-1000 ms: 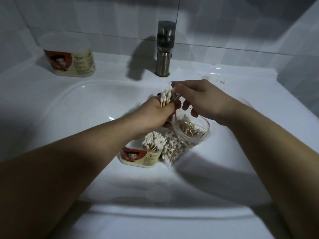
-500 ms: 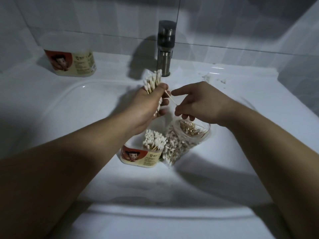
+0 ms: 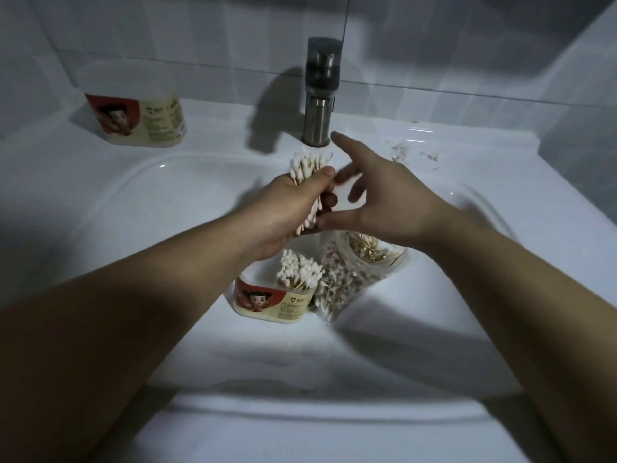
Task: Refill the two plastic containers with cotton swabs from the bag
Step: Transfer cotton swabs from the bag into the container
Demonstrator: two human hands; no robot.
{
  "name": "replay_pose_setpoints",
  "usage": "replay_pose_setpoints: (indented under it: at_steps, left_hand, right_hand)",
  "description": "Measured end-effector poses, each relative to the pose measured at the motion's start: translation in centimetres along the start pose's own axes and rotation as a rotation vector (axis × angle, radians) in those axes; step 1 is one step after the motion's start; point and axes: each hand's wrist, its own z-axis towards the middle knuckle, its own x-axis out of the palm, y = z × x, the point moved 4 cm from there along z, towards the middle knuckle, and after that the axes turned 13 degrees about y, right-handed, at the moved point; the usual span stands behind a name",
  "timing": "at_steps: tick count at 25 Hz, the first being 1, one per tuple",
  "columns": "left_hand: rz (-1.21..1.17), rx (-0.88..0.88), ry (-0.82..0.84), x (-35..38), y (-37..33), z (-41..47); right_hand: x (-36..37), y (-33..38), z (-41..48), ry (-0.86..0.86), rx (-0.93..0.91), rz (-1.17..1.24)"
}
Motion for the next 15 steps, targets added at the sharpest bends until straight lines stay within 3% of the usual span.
replay_pose_setpoints:
  at_steps: [3,10,15]
  left_hand:
    - [-0.032,-0.002,0.072,0.2,0.3,0.1]
    - [-0.14,0.018,0.118,0.5,0.3,-0.2]
    - [-0.131,-0.03,0.2,1.0,0.3,-0.5]
  right_hand:
    - [0.7,0.4,0.3,0.06,-0.113,-0.118]
    - [1.9,1.0,0.7,0.135,-0.175,-0.155]
    - [1.0,1.4,0.7,0.008,-0.181,-0.258]
